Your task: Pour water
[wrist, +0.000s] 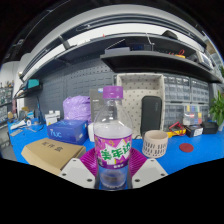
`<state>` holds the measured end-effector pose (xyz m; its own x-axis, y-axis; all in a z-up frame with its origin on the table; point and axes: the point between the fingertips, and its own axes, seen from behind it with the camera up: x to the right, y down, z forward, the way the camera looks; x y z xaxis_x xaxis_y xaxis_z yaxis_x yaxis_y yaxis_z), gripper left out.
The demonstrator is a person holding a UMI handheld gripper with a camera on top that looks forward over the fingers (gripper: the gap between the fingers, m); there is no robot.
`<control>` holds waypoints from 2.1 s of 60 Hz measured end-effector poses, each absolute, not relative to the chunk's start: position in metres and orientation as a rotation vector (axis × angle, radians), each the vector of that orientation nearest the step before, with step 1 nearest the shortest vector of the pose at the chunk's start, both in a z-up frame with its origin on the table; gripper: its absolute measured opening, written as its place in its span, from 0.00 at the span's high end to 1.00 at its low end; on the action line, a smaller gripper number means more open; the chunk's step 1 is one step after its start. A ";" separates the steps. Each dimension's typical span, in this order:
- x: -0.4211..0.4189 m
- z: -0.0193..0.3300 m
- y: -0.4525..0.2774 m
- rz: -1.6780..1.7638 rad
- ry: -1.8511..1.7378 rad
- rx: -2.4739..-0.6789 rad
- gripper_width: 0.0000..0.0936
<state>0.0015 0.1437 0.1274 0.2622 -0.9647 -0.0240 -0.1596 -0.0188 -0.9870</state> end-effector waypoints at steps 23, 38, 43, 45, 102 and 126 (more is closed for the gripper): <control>0.097 0.184 0.146 -0.559 1.399 -1.207 0.61; 0.144 0.208 0.148 -0.030 1.650 -0.570 0.61; 0.157 0.202 0.149 0.078 1.701 -0.442 0.61; 0.162 0.201 0.150 0.112 1.717 -0.400 0.61; 0.192 0.292 0.030 -0.460 1.579 -0.785 0.61; 0.208 0.242 -0.129 -1.171 1.407 -1.286 0.60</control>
